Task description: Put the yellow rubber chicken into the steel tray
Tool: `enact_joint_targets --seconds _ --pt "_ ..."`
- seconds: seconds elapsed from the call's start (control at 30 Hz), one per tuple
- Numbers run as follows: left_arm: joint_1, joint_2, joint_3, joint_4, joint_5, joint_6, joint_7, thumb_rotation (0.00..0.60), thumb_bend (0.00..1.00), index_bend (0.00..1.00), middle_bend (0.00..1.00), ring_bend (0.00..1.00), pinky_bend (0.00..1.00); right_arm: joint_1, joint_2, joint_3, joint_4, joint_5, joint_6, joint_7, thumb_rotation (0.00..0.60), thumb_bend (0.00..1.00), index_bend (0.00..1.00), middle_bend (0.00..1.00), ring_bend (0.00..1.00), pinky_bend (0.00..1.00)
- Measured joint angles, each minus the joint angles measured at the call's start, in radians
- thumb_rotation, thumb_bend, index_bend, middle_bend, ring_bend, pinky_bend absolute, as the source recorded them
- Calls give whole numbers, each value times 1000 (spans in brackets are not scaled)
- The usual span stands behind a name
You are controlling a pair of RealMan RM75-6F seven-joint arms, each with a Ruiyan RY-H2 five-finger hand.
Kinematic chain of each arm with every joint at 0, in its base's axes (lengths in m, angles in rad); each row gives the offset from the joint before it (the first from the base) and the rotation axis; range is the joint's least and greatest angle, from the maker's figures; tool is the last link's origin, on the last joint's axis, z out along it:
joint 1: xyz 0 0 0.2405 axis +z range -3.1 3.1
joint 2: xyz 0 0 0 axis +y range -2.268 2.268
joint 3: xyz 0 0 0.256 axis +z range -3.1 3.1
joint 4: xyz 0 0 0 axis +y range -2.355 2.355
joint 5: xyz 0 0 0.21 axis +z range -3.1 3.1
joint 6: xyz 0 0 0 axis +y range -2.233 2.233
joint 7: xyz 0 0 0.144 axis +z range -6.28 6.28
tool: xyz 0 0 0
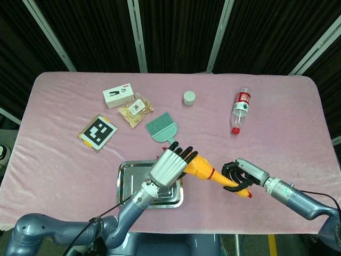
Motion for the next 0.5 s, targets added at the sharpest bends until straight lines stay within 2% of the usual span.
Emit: enact_joint_targets --seconds 0.13,0.2,0.27,0.43,0.5 --pt "-2 -5 0 6 7 7 -15 600 580 772 785 654 403 -1 0 0 0 0 1 0 600 1000 969 748 751 906" --pt "-2 -5 0 8 7 7 -14 600 567 709 746 622 401 -1 0 0 0 1 1 0 600 1000 969 748 751 906" --pt "-1 -3 1 6 3 4 -9 600 509 585 654 549 387 -1 0 1 1 3 1 0 600 1000 970 748 751 906" --pt "5 18 2 -28 -27 -17 23 600 170 281 370 354 302 -1 0 3 3 8 -1 -1 600 1000 969 748 751 906" --pt "11 28 3 -45 -37 -18 31 600 79 184 272 272 267 -1 -2 5 4 10 -3 -2 600 1000 970 748 751 905"
